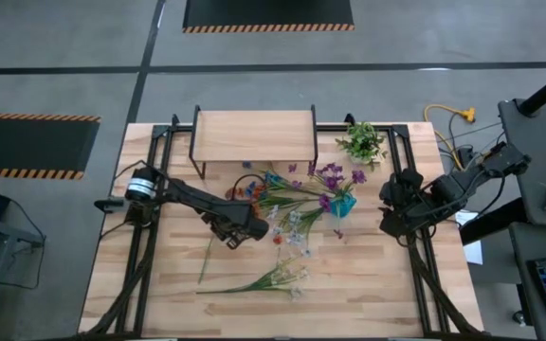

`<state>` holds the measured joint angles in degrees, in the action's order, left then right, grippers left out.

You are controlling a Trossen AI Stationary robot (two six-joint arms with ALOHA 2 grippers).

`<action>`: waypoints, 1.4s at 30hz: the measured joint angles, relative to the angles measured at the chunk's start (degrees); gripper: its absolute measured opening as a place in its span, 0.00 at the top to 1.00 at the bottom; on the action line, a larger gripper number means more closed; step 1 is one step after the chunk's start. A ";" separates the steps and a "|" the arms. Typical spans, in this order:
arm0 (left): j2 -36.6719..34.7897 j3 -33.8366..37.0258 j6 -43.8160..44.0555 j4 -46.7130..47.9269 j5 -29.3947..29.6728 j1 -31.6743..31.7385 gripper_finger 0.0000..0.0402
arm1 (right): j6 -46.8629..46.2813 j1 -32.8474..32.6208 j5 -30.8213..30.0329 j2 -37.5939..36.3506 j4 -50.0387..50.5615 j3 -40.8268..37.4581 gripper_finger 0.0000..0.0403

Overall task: Pick and place flowers into a vace then onto a shelf
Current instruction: Put the red tulip into the blue flower vase

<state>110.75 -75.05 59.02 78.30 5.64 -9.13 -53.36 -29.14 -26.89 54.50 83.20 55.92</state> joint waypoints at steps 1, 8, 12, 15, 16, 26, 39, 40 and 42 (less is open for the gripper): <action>-0.23 -0.01 0.00 -0.92 0.59 0.00 0.62 | 0.00 -0.01 0.00 0.00 0.01 0.00 0.47; -0.50 0.34 1.08 -2.72 0.82 0.00 0.62 | 0.00 -0.01 0.00 0.00 0.03 0.00 0.47; -0.50 1.36 2.31 -3.33 0.91 0.00 0.62 | 0.00 -0.01 0.00 0.00 0.07 0.00 0.47; -0.45 2.70 3.03 -5.00 0.93 0.00 0.62 | 0.02 -0.01 0.01 0.00 0.13 0.00 0.47; -0.43 3.11 3.22 -5.28 0.93 0.00 0.62 | 0.15 -0.01 0.03 0.00 0.13 0.00 0.47; -0.65 7.19 3.65 -9.46 1.04 0.11 0.62 | 0.45 0.00 0.24 0.02 0.11 0.00 0.47; -0.64 10.55 2.60 -13.58 -1.67 0.28 0.62 | 0.46 -0.01 0.60 0.02 0.07 0.00 0.47; -0.62 10.58 2.42 -13.64 -2.03 0.28 0.63 | 0.44 0.00 0.70 0.02 0.08 0.00 0.47; -0.58 10.55 1.85 -13.77 -2.51 0.31 0.65 | 0.46 0.00 1.34 0.02 0.09 0.00 0.47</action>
<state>110.17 -64.49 60.88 64.53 3.13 -8.82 -52.90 -29.14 -25.55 54.52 83.29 55.92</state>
